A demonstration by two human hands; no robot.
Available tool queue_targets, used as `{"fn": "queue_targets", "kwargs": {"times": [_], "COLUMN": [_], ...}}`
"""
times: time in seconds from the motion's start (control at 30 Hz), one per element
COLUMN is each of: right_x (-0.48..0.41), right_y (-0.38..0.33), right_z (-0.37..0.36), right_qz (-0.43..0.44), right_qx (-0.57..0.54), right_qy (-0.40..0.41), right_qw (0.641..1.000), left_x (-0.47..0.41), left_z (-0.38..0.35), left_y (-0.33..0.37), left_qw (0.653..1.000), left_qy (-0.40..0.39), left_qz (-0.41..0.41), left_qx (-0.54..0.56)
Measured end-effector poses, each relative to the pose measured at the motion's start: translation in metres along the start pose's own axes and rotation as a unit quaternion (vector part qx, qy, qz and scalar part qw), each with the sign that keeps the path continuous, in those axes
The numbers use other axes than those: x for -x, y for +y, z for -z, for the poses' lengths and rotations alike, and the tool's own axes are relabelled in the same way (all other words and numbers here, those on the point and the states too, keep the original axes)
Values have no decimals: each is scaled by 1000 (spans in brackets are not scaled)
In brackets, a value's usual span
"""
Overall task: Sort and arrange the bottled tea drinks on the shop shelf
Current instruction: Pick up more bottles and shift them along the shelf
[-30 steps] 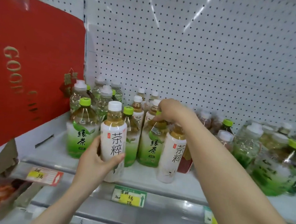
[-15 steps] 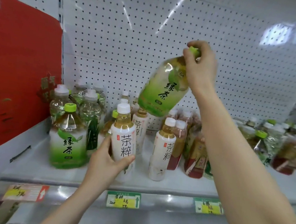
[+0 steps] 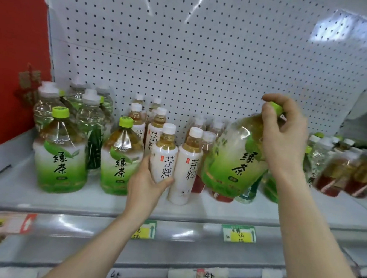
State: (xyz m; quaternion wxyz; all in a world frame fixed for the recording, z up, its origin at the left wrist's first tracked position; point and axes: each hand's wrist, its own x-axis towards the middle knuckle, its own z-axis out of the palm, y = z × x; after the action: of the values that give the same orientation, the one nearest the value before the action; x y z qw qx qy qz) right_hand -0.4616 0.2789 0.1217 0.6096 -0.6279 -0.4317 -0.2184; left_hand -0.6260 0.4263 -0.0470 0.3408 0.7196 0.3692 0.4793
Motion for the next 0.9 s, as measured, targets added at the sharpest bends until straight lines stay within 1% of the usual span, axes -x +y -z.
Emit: {"fn": "queue_targets", "kwargs": {"times": [0.13, 0.2, 0.27, 0.3, 0.33, 0.37, 0.4, 0.43, 0.53, 0.6, 0.63, 0.73, 0.8, 0.9], "right_x": [18, 22, 26, 29, 31, 34, 37, 40, 47, 51, 53, 57, 57, 56], "right_y": [32, 42, 48, 49, 51, 52, 54, 55, 60, 66, 69, 76, 76, 71], "right_z": [-1, 0, 0, -1, -2, -5, -8, -11, -22, -29, -31, -38, -41, -44], "right_qz": [-14, -15, -14, -15, -16, -14, -9, -5, 8, 16, 15, 3, -5, -27], "right_qx": [1, 3, 2, -3, -6, -5, -3, -1, 11, 25, 31, 29, 18, 13], "right_qy": [-9, -11, -20, -26, -34, -45, -55, -63, -66, -65, -67, -82, -103, -136], "right_qw": [1000, 1000, 1000, 1000, 999, 999, 998, 998, 998, 997, 997, 996, 994, 990], "left_x": [5, 20, 38, 41, 39, 32, 21, 8, -21, -28, -30, -34, -36, -35], "left_z": [-5, -1, 10, 18, 27, 37, 47, 58, 80, 86, 87, 92, 94, 95], "left_y": [1, 5, 8, 8, 6, 4, 0, -3, -13, -16, -17, -20, -23, -28], "left_qw": [1000, 999, 994, 989, 983, 980, 979, 982, 994, 997, 997, 997, 996, 996], "left_qy": [12, 25, 71, 111, 152, 181, 189, 175, 70, 11, -3, -28, -28, -13], "left_qz": [-9, -36, -73, -86, -80, -57, -27, 4, 71, 77, 76, 75, 78, 78], "left_qx": [-5, -8, -37, -51, -57, -62, -66, -70, -51, -29, -16, 14, 15, -29]}}
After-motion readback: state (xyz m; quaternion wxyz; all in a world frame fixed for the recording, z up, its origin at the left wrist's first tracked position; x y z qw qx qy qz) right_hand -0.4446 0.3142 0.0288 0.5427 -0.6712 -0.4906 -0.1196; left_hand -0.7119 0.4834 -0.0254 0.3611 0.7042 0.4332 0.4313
